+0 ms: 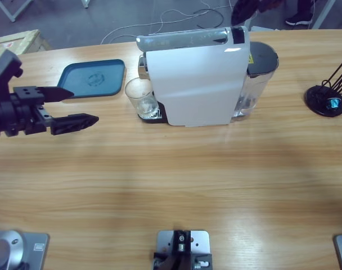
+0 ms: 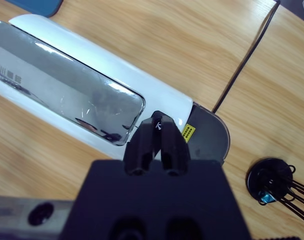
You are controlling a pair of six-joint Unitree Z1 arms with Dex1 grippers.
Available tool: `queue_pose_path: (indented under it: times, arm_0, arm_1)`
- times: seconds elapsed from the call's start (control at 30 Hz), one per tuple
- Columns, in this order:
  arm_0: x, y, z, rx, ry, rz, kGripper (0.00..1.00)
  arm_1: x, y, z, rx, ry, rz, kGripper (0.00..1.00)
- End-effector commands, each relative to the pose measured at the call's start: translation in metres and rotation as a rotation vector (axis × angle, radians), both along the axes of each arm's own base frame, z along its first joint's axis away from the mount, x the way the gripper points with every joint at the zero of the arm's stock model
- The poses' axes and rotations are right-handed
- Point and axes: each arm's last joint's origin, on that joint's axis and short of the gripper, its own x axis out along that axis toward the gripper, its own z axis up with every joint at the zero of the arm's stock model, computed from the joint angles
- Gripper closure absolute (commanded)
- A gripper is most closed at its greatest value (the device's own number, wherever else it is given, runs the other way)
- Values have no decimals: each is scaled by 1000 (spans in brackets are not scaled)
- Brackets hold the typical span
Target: Pour coffee
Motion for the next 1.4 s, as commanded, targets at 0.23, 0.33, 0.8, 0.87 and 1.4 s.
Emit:
queue_pose_path:
  times: [0.23,0.33,0.8,0.87,1.4]
  arm_0:
    - [2,-4,-13,14,48,-12,9]
    - [3,-5,-15,18,53,-11,9]
    - [5,-7,-18,26,64,-13,9]
    - [5,-7,-19,26,63,-13,9]
    - [6,-8,-11,3,41,-11,9]
  arm_1:
    - [5,10,-23,-59,36,0,1000]
    - [0,13,-23,-63,41,13,1000]
    - [-3,11,-40,-114,76,-3,1000]
    - [-2,11,-43,-119,85,-2,1000]
    - [-69,-21,30,18,-100,-9,0]
